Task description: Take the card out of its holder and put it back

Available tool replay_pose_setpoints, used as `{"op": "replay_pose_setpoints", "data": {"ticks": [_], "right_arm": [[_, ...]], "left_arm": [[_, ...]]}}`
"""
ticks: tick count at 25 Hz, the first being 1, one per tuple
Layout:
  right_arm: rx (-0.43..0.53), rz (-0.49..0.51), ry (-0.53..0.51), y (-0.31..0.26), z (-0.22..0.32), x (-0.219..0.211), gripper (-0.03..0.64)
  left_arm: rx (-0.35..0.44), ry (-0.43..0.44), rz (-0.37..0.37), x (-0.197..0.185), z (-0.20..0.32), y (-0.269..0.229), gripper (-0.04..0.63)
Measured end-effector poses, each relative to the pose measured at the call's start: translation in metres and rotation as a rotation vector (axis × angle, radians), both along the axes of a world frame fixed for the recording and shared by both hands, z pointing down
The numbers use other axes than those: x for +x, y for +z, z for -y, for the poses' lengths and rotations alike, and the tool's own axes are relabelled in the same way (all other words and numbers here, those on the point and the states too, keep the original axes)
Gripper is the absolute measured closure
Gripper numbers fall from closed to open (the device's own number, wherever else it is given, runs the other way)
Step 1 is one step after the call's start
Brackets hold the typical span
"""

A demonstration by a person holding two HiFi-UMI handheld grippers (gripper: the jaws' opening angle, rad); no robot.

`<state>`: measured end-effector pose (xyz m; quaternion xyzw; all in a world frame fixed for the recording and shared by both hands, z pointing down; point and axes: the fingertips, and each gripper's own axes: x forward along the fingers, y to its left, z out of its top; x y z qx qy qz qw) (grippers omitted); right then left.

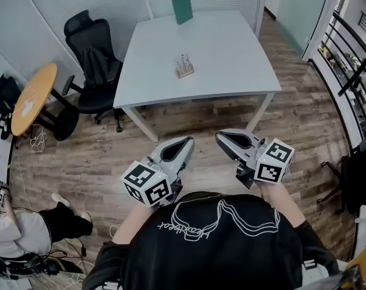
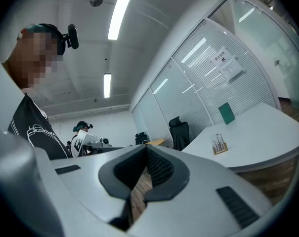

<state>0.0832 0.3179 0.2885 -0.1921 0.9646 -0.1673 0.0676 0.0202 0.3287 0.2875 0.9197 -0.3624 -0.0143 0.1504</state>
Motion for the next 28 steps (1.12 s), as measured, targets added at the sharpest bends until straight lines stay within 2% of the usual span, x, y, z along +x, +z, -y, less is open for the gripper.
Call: {"op": "replay_pose_setpoints", "data": {"ticks": [7,16,23,28], "right_arm": [[0.015,0.012,0.011,-0.001,0.004,0.022,0.607],[-0.035,0.019,0.016,0.012,0.033,0.021,0.607],[-0.080,0.007,0.017,0.028,0.084,0.004,0.607],[-0.125,-0.002,0.026,0.035,0.150,-0.015,0.607]], "left_arm": [[0.016,0.008,0.013,0.022,0.002,0.000,0.581],[-0.021,0.003,0.018,0.019,0.028,0.011,0.581],[-0.067,-0.006,0.006,-0.001,0.078,0.030,0.581],[-0.104,0.009,0.007,-0.018,0.147,0.037,0.581]]}}
